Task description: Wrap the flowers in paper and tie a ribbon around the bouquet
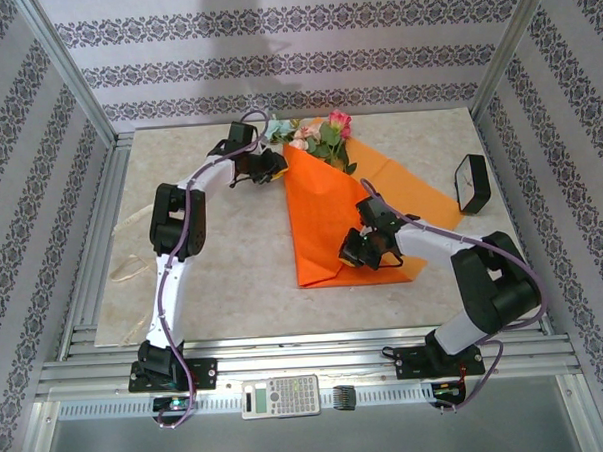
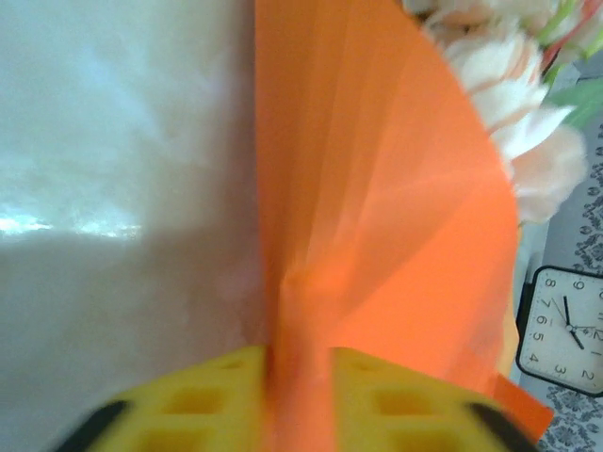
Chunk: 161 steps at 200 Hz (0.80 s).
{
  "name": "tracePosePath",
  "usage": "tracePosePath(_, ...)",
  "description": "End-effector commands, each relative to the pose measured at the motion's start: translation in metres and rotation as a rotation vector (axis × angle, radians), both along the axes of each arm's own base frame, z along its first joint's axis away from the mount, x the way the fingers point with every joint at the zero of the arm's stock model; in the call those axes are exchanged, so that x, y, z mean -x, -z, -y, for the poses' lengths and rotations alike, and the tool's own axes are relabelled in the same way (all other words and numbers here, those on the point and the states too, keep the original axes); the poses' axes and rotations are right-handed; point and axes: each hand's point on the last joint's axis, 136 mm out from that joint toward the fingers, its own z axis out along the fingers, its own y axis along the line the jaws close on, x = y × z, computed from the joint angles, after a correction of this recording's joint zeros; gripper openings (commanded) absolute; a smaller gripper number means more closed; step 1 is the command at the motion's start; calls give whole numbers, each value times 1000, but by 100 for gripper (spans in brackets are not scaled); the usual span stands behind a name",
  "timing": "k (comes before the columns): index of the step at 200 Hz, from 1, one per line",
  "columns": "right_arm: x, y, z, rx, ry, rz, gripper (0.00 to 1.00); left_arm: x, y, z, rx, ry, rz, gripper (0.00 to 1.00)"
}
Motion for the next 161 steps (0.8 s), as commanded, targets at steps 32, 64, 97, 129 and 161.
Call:
tracePosePath(32, 19, 12, 7, 45, 16, -43, 0, 60, -30, -11, -17, -18, -69, 52)
tracePosePath(64, 20, 22, 8, 59, 0, -55, 0, 152, -17, 4, -6, 19, -209, 51)
tracePosePath(97, 23, 30, 13, 92, -24, -61, 0, 212, -3, 33, -43, 93, -284, 50)
tracePosePath(129, 27, 34, 16, 102, -29, -66, 0, 232, 15, 38, -103, 97, -323, 39)
tracePosePath(161, 30, 37, 18, 102, -32, -73, 0, 223, -8, 50, -61, 81, -264, 24)
